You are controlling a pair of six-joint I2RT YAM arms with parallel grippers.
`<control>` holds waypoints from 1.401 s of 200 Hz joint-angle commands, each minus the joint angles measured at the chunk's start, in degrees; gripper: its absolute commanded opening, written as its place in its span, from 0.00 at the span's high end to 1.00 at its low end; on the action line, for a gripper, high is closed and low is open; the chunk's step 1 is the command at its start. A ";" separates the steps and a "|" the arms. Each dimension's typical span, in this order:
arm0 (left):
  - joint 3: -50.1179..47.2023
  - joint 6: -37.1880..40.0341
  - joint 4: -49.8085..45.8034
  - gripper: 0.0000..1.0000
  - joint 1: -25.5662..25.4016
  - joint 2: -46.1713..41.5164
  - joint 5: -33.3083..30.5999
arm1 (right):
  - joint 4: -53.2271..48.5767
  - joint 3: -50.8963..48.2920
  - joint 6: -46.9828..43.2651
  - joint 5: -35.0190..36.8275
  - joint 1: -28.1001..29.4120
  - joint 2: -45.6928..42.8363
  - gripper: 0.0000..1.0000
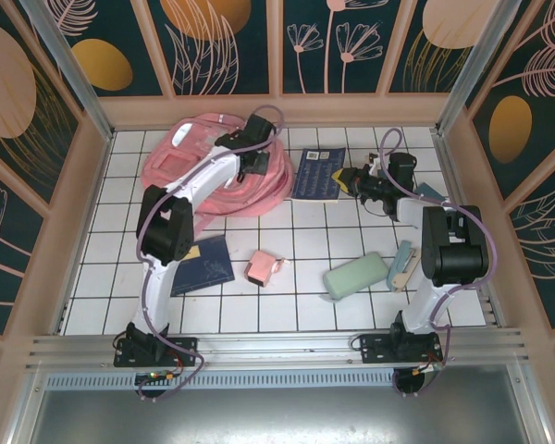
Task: Pack the student bag
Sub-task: Open the student bag at the top-center of the table, then place the book in the student bag.
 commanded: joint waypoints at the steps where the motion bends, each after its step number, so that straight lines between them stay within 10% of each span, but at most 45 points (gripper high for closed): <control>1: 4.10 -2.67 0.16 1.00 2.69 -6.22 0.41 | 5.82 0.61 1.96 0.40 1.24 -0.37 1.00; 130: 12.13 -7.46 3.31 1.00 12.97 -10.26 28.00 | 10.25 27.29 9.45 15.55 19.42 20.63 1.00; 280: 10.91 -14.77 8.66 1.00 14.02 -9.04 36.53 | -9.88 86.88 17.43 27.28 32.47 61.22 1.00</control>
